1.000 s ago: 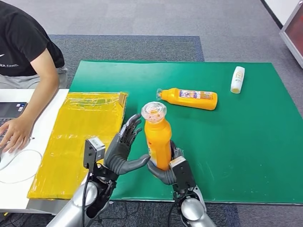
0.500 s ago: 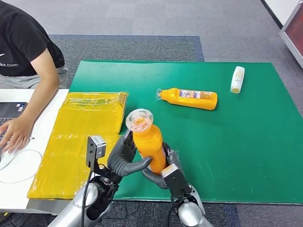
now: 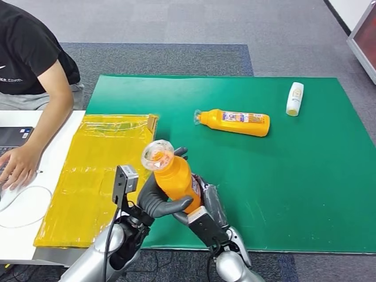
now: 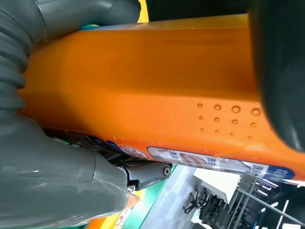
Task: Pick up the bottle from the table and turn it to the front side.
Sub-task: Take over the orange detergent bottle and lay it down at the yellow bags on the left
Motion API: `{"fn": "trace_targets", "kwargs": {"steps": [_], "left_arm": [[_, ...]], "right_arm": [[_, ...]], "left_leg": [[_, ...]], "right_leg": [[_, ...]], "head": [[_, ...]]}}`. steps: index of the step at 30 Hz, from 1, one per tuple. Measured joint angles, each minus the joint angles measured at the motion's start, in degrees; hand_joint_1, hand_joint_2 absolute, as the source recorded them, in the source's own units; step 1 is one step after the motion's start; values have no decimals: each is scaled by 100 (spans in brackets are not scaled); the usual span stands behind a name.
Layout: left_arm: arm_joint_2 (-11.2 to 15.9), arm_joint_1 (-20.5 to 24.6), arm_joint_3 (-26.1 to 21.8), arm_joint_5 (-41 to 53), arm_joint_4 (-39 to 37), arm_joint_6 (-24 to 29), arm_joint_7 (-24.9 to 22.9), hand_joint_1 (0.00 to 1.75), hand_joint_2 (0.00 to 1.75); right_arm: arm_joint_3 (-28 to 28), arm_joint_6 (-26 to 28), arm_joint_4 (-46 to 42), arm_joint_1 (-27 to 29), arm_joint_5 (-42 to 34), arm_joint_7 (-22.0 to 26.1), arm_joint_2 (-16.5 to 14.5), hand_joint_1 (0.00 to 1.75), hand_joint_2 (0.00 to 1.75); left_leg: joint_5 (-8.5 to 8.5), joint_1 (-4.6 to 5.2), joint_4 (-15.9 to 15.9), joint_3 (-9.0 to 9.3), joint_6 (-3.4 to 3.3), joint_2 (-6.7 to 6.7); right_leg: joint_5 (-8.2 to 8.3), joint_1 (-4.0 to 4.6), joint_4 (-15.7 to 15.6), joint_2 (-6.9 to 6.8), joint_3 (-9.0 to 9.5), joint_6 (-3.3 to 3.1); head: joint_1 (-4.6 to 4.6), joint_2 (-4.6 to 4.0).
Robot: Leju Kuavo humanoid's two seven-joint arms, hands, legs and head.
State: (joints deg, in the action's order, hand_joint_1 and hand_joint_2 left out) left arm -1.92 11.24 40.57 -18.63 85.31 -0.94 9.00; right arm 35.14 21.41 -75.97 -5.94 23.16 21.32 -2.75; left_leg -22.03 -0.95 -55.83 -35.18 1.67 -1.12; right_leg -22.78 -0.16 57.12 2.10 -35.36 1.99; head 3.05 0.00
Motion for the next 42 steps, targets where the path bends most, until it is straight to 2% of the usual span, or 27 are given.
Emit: {"fn": "trace_targets", "kwargs": {"steps": [1,3,7,8,19,26,29,34,39,42], "left_arm": [[3,11,3,14,-14,-29,5,175,175],[12,39,9,64,-39,-103,31,175,175],[55,144,12,165,-101,-262,78,175,175],[66,171,11,178,-116,-298,84,175,175],[250,477,-3,352,-300,-788,41,175,175],[447,570,-26,1409,-297,-715,55,175,175],[644,565,-55,2236,-271,-664,65,175,175],[1029,572,-138,3178,-234,-867,14,175,175],[1660,519,-574,3577,-233,-1005,-98,175,175],[1899,499,-808,3634,-209,-1080,-98,175,175]], "right_arm": [[1,-3,15,-7,9,-4,0,65,175],[1,-14,45,-27,32,-7,0,52,175],[1,-34,115,-100,70,-7,0,7,175],[1,-39,133,-118,70,-7,-1,0,175],[1,-254,314,-260,-142,-5,-17,0,175],[0,-384,358,-289,-228,-206,-40,0,175],[8,-457,364,-239,-220,-374,-40,0,175],[13,-466,416,-164,-224,-365,-44,0,175],[-93,-435,419,-59,-222,-263,-46,0,175],[-165,-393,421,-8,-142,-280,-51,0,175]], "left_leg": [[0,0,0,0,0,0],[0,0,0,-1,0,0],[1,0,0,-1,0,0],[1,0,0,-1,0,0],[4,0,0,-1,0,0],[4,0,0,-2,0,0],[4,-1,0,-3,0,0],[4,-1,0,-3,1,1],[12,-4,0,-8,14,7],[19,-5,1,-15,14,-1]], "right_leg": [[0,0,0,0,0,0],[0,0,0,0,0,0],[0,0,0,0,0,0],[0,0,0,0,0,0],[2,0,1,0,-1,-2],[2,0,1,0,-1,-2],[2,2,2,0,-2,-3],[2,2,3,1,-3,-4],[10,5,9,7,-23,-18],[7,6,12,-1,-22,-16]], "head": [[0,0],[-1,0],[-1,0],[-1,0],[0,0],[0,0],[1,0],[0,0],[2,0],[-2,0]]}}
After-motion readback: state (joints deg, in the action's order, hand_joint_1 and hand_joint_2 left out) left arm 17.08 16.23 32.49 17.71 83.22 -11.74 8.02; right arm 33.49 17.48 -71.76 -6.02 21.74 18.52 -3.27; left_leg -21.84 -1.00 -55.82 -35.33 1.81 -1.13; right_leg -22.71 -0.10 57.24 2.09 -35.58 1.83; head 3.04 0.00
